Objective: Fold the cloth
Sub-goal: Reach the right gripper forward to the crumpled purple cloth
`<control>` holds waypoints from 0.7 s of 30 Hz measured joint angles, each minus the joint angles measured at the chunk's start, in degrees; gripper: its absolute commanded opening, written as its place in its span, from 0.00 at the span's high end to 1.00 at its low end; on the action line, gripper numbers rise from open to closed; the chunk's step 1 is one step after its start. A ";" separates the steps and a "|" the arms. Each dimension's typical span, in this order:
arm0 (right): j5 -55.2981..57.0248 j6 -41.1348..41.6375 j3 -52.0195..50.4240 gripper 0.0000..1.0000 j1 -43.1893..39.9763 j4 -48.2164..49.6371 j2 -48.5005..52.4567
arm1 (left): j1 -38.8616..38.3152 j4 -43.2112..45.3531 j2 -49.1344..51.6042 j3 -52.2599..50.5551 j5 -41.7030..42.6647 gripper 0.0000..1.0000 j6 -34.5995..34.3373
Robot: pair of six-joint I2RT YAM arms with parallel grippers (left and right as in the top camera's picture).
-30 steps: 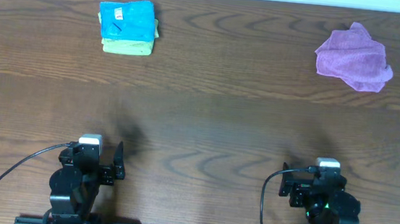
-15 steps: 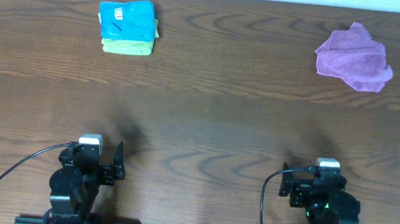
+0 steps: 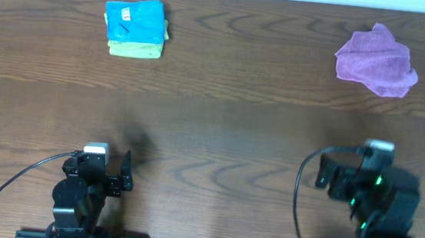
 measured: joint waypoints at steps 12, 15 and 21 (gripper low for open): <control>3.72 1.81 38.29 0.01 -0.04 -15.17 36.22 | 0.00 0.00 -0.04 0.00 -0.02 0.05 0.00; 5.66 1.97 46.51 0.01 -0.22 -15.61 44.78 | 0.00 -0.04 -0.04 0.00 0.00 0.04 0.00; 7.39 2.19 57.92 0.01 -3.15 -14.23 58.69 | 0.00 -0.02 -0.04 0.00 0.00 0.05 0.00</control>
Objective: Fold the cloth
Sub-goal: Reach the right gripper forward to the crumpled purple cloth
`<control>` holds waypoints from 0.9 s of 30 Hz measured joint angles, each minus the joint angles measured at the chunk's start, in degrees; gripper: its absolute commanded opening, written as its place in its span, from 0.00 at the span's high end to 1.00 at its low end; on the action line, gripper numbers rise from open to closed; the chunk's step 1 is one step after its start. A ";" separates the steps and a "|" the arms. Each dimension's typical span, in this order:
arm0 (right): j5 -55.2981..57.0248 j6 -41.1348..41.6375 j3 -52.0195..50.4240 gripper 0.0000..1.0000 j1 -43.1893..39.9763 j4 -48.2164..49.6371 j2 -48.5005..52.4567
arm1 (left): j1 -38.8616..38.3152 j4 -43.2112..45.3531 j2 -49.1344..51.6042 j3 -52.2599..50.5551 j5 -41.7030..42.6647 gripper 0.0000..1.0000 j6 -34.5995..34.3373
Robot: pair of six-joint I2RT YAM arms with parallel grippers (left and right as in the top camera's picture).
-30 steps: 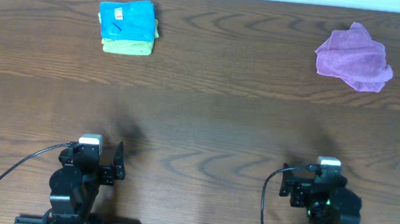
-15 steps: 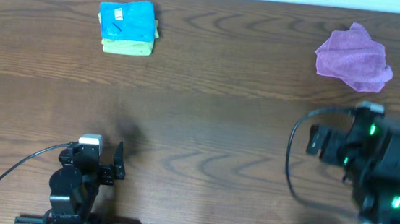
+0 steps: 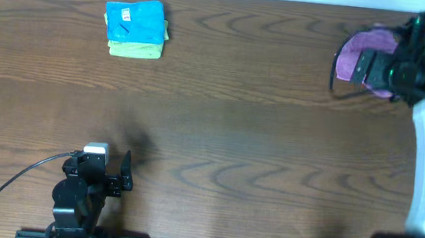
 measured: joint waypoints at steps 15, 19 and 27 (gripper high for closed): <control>0.31 -0.11 3.43 0.01 -5.75 19.76 16.61 | 0.00 0.02 0.00 -0.02 0.00 0.05 0.00; 0.33 -0.15 3.43 0.01 -5.75 22.01 18.34 | 0.00 0.02 0.00 0.00 0.00 0.05 0.00; 0.31 1.66 3.69 0.01 -5.77 26.99 26.14 | 0.00 0.02 0.00 0.00 0.00 0.04 0.00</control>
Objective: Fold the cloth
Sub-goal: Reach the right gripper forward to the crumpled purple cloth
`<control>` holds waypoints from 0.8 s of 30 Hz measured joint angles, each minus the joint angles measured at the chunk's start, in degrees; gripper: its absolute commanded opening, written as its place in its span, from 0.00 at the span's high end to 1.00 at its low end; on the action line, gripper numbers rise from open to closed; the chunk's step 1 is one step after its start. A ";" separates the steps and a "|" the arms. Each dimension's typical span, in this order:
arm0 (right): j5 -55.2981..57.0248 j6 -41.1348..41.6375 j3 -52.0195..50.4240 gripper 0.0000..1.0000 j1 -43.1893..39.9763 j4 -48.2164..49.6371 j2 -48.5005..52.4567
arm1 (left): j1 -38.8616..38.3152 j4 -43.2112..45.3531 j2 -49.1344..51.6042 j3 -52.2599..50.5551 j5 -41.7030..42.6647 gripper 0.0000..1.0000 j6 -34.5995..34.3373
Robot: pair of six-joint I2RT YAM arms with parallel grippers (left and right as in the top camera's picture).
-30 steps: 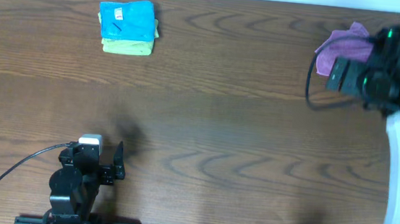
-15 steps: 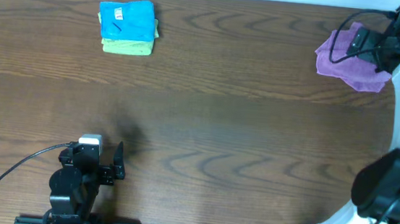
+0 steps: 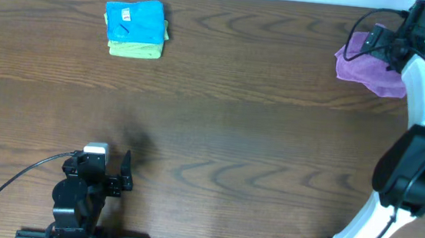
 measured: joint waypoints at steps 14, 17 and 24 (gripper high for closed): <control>-0.42 8.70 0.04 0.07 0.00 7.19 6.67 | 0.00 0.00 0.00 0.00 0.00 0.04 0.00; -0.66 9.88 0.04 0.10 0.00 7.65 7.82 | 0.00 0.00 0.00 0.00 0.00 0.04 0.00; -1.97 11.58 0.04 0.53 0.00 9.14 9.94 | 0.00 -0.02 0.00 0.00 0.00 0.05 0.00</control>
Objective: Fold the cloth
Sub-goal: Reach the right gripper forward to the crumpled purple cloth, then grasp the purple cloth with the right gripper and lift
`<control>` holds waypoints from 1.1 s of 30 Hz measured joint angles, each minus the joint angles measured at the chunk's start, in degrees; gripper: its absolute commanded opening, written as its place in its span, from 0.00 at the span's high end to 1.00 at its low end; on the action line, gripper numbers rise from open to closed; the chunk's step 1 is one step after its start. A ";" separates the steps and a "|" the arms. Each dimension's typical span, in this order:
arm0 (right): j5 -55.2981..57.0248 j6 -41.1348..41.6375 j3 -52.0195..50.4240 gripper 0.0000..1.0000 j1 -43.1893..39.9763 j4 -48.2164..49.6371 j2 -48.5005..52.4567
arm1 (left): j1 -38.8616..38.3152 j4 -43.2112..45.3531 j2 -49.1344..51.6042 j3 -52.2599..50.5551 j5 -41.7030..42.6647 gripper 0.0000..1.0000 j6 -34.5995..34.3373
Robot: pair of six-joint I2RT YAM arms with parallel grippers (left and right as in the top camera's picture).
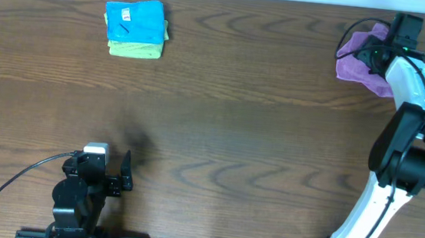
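A crumpled purple cloth [359,59] lies at the far right of the table. My right arm stretches out to it, and the right gripper [374,53] sits down on the cloth's top; its fingers are hidden by the wrist, so open or shut does not show. My left gripper [124,174] rests near the front left edge, far from the cloth, its fingers close together with nothing between them.
A folded stack of a blue cloth [133,19] on a yellow-green cloth [135,49] sits at the far left. The wooden table [219,127] spans the view, with its back edge just behind both cloths.
My right gripper has shifted slightly left and lower onto the purple cloth, whose upper edge now looks bunched. The left arm has not moved.
My right arm was folded at the front right, with the purple cloth untouched. Then it was extended over the cloth from the right edge. Then its gripper hung above the cloth's far side, and now it is down on the cloth. The left arm stayed still.
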 measured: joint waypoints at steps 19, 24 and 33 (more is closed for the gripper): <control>-0.24 -6.54 0.00 0.99 1.73 -3.48 -8.20 | 0.00 0.02 0.00 0.00 0.00 0.05 0.00; -0.28 -8.44 0.09 0.99 2.64 -8.52 -15.93 | 0.00 0.02 0.00 0.00 0.00 0.05 0.00; -0.22 -13.31 0.22 0.99 6.12 -19.15 -22.84 | 0.00 0.02 0.00 0.00 0.00 0.05 0.00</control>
